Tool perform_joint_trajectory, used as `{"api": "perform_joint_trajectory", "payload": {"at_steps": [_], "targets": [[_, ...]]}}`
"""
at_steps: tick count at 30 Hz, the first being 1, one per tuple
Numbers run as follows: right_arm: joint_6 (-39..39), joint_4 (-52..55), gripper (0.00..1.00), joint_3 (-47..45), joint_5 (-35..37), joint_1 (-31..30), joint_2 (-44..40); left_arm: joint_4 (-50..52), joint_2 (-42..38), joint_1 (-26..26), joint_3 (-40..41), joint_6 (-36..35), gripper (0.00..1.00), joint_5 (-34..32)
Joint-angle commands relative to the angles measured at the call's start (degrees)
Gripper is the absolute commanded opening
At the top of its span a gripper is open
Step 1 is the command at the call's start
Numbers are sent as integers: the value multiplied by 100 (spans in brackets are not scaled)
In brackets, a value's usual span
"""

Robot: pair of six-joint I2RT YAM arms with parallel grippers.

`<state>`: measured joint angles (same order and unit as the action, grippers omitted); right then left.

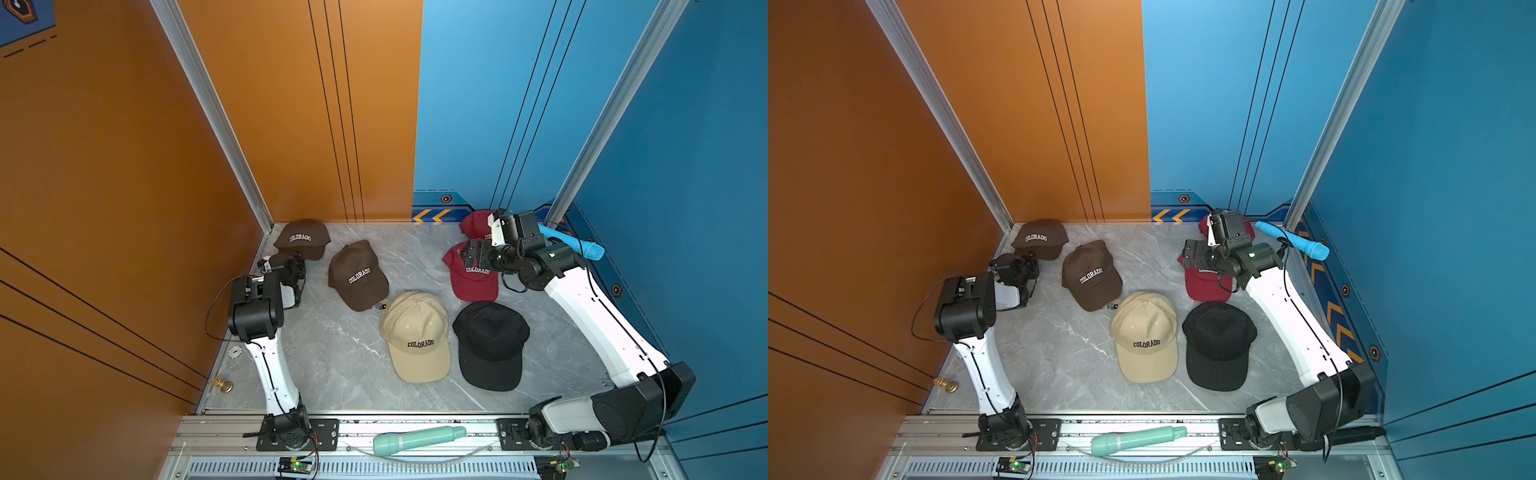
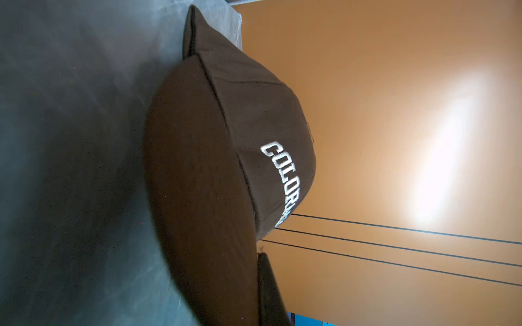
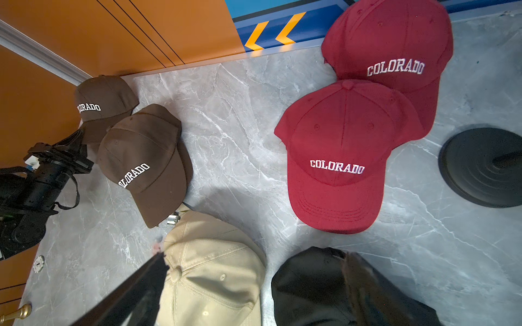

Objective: Stack the baseball caps by color
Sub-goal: Pick up the baseball cap at the corner of the board.

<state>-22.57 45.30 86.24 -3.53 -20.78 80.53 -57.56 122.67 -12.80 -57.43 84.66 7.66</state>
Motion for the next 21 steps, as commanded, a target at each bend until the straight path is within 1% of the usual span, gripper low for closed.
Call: {"api": "perform_joint_trajectory", "payload": {"at_steps": [1,3,6,14,17,20,21], "targets": [[-105,353,100,12,301,-164,-230,-580,-366,85,271,176,0,-86],[-153,432,100,-12,376,-274,-323,-654,-612,146,375,197,0,-116],[-267,570,100,-17,470,-458,-441,-717,-1067,318,617,267,0,-335],[-437,1367,100,363,1080,-1125,-729,-823,-2041,948,971,293,0,-1075],[-422,1614,100,364,1261,-1274,-1010,-819,-2562,1493,1386,6,0,-1829],[-357,1673,100,159,1271,-1229,-1428,-697,-3071,2228,1874,-224,0,-2734],[-304,1715,100,95,1205,-1169,-1562,-684,-3199,2560,2029,-320,0,-3024]]}}
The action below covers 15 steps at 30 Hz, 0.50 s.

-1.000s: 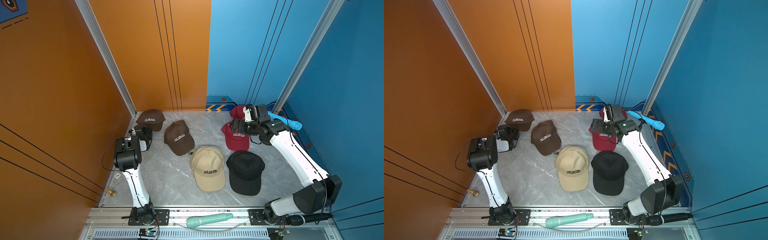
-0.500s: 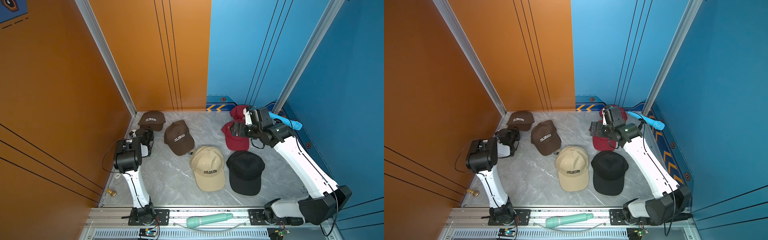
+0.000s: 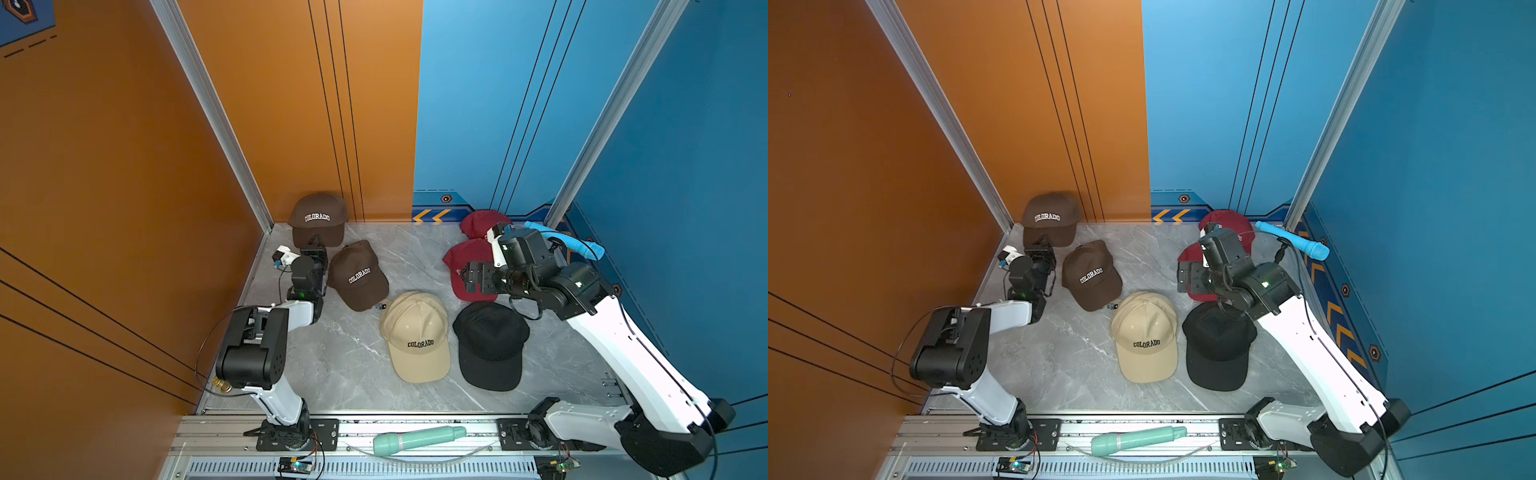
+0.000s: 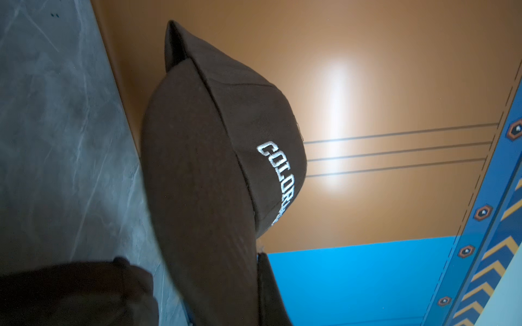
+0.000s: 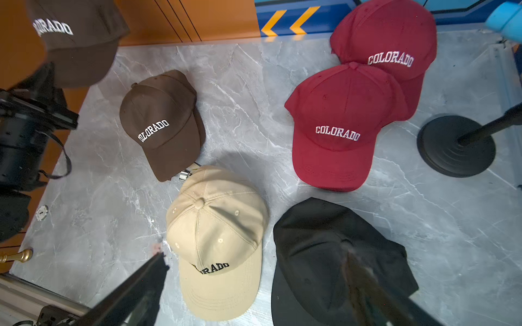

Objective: Stack the baseball caps by color
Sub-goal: Pick up the baseball cap at the corner of the board.

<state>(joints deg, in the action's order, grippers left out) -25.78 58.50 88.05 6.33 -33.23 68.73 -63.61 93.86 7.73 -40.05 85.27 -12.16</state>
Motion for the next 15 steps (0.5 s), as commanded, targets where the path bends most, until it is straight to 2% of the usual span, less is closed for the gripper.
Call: {"api": "perform_joint_trajectory", "payload": {"at_steps": [1,4,7,12,15], "targets": [[82,457,100,-116,110,171,-480,-64,-472,833,440,-512,0,-1359],[234,742,100,-104,-291,490,-728,29,-811,1833,789,-870,0,-2575],[275,888,100,-205,-672,724,-1011,26,-1013,2612,1027,-1135,0,-3809],[97,944,100,-581,-1284,862,-1513,7,-821,3230,964,-1092,0,-4971],[10,918,100,-827,-1484,871,-1725,6,-457,3322,650,-1105,0,-5331]]}}
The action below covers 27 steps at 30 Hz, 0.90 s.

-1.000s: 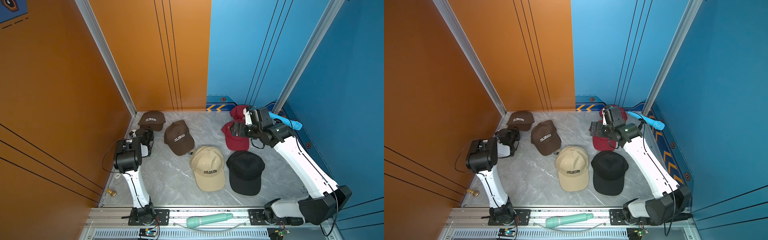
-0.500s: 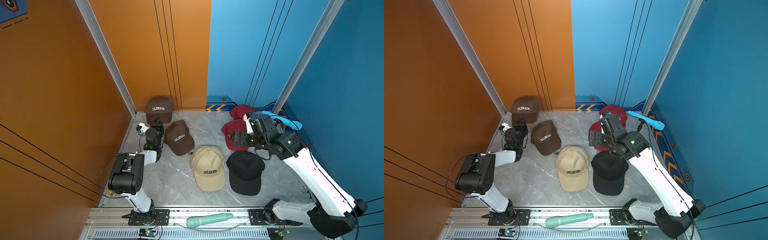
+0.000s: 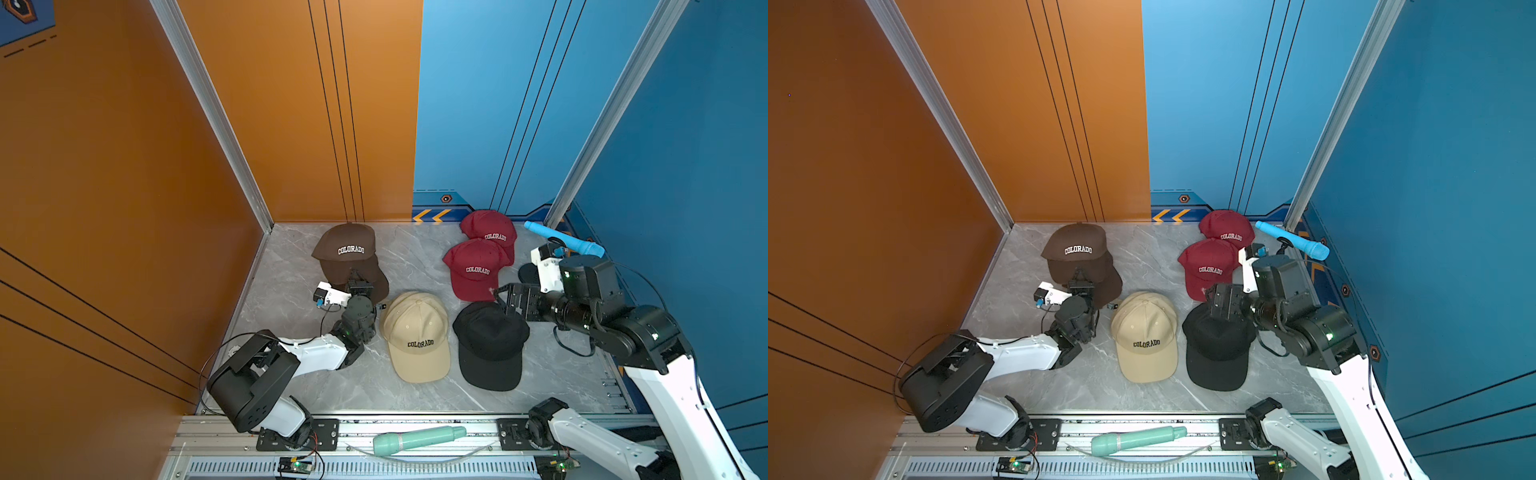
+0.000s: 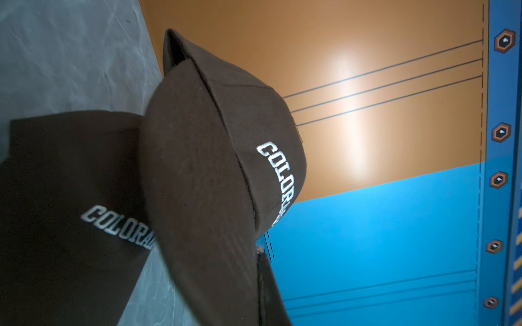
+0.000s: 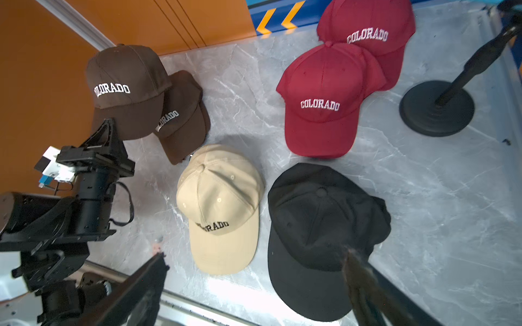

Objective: Stack the baseball caps by color
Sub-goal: Place the baseball cap on the baseball cap.

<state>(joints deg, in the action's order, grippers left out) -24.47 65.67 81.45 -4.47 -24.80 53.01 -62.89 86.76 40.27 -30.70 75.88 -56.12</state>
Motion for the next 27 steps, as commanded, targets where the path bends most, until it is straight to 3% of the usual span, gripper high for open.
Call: {"api": "perform_joint_trajectory", "payload": {"at_steps": [1,3,6,10,17,27], "targets": [[-139,200,100,-195,-451,28,-232,-65,426,77,-402,-20,0,-1042],[-155,241,100,-242,-485,28,-361,-201,863,152,-683,341,0,-1328],[-119,362,100,-296,-479,45,-541,-1482,1781,250,-1309,-194,0,-1501],[74,630,100,-232,-382,63,-644,-1781,2624,488,-2031,425,0,-1874],[337,1018,100,-9,-197,140,-721,-1783,2928,658,-1939,968,0,-2388],[311,877,100,-77,-389,168,-555,-1782,3140,677,-1732,1431,0,-2456]]}}
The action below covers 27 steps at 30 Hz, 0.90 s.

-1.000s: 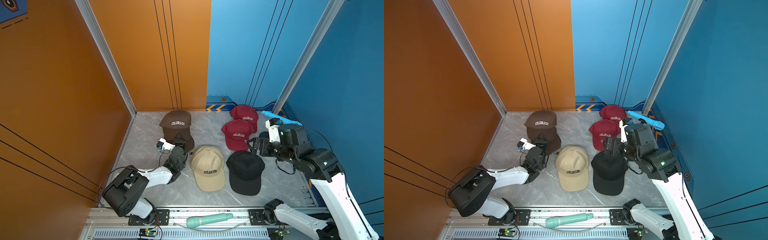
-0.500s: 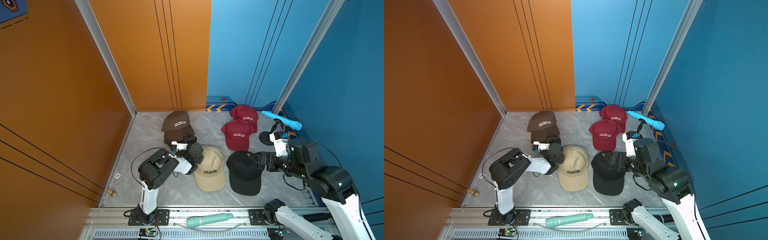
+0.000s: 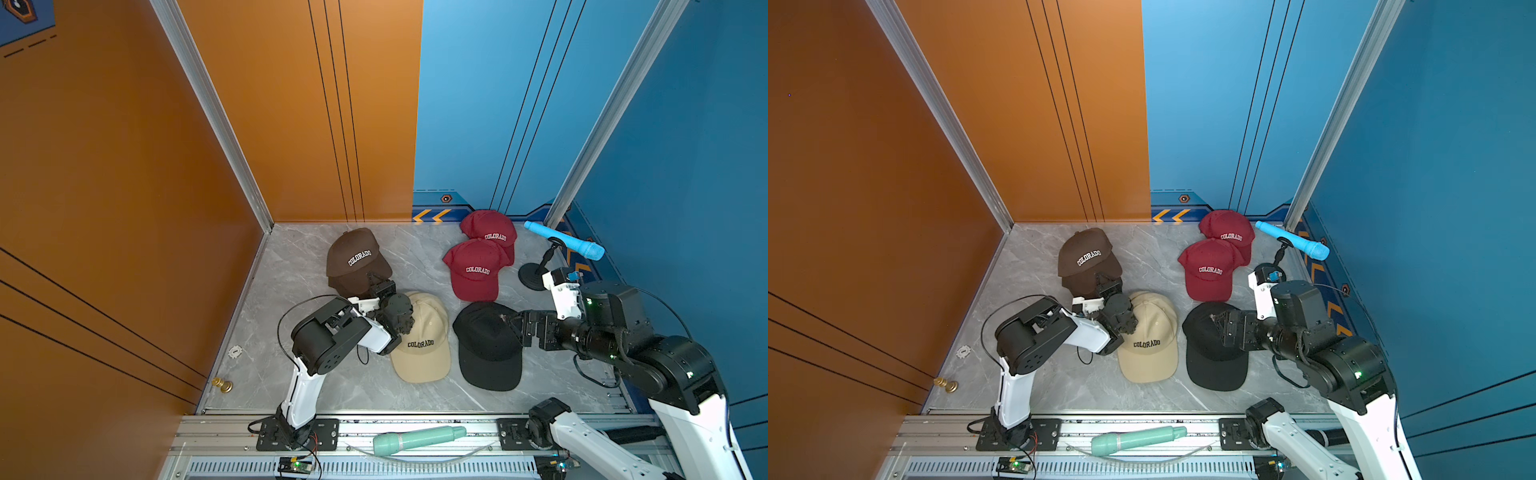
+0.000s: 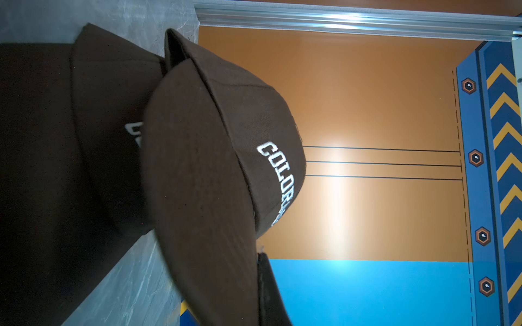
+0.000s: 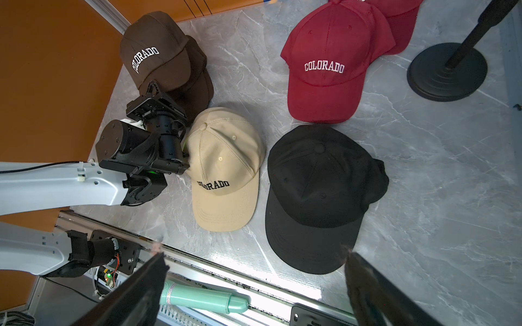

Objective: Stack the baseball caps by color
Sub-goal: Place the baseball cap on the baseball cap.

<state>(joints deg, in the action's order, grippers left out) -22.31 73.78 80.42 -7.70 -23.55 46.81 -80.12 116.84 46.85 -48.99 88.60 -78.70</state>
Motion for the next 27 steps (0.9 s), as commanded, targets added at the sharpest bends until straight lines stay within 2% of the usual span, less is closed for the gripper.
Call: {"api": "perform_joint_trajectory", "payload": {"at_steps": [1,7,9,12,15,17,27], "targets": [[87,69,100,27,-77,44,63,-61,166,33,105,218,0,-195],[35,110,100,52,-17,52,34,-57,387,94,174,495,3,-245],[12,116,100,47,-19,52,26,-62,418,110,163,507,7,-242],[7,127,100,61,-26,52,16,-62,439,131,201,517,32,-205],[19,141,100,73,-30,52,14,-65,447,156,246,576,75,-179],[22,145,100,61,-40,52,15,-58,395,167,267,517,99,-149],[42,0,100,-24,-88,52,21,-56,-197,375,294,-27,98,250]]}}
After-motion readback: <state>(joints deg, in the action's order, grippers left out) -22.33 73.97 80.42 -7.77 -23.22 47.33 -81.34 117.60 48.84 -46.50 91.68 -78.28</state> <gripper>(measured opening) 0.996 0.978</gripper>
